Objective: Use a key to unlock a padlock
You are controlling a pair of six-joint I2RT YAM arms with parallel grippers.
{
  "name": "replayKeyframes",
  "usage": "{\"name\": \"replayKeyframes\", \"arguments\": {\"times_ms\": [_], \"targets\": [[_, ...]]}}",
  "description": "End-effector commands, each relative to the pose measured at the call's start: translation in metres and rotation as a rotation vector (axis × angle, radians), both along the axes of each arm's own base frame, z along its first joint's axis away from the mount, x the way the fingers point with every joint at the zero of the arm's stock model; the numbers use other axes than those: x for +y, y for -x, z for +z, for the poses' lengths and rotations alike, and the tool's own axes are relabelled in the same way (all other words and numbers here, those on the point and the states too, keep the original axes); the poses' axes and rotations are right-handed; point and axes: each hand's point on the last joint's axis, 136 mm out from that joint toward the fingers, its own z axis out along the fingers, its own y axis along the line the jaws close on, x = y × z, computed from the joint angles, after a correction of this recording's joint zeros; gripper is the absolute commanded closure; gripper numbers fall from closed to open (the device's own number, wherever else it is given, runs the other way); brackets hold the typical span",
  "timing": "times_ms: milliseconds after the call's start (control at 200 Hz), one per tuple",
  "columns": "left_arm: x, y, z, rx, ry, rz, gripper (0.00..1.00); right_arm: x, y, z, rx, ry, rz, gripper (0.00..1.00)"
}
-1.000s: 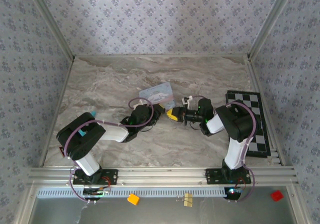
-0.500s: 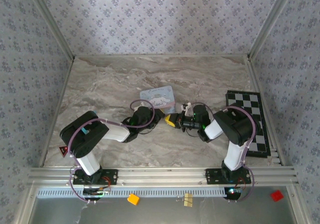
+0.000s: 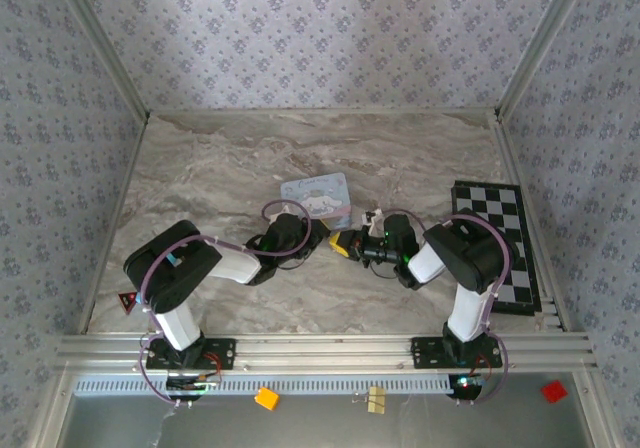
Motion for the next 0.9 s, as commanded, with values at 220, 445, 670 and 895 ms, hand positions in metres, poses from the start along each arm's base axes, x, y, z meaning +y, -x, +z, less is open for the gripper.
{"name": "replayKeyframes", "arguments": {"times_ms": [220,445,670,895], "targets": [[-0.068,0.063,0.036,0.023,0.196,-0.362,0.80,0.034,0.010,0.051,-0.174,-0.122,0.104,1.00],[-0.069,0.062,0.035,0.026,0.203,-0.360,0.88,0.031,0.010,0.045,-0.161,-0.110,0.090,1.00],[-0.060,0.061,0.032,0.028,0.186,-0.331,0.99,0.000,0.000,0.030,-0.128,-0.077,0.008,1.00],[-0.054,0.059,0.034,0.021,0.182,-0.315,1.00,-0.021,-0.006,0.014,-0.100,-0.039,-0.034,1.00]]}}
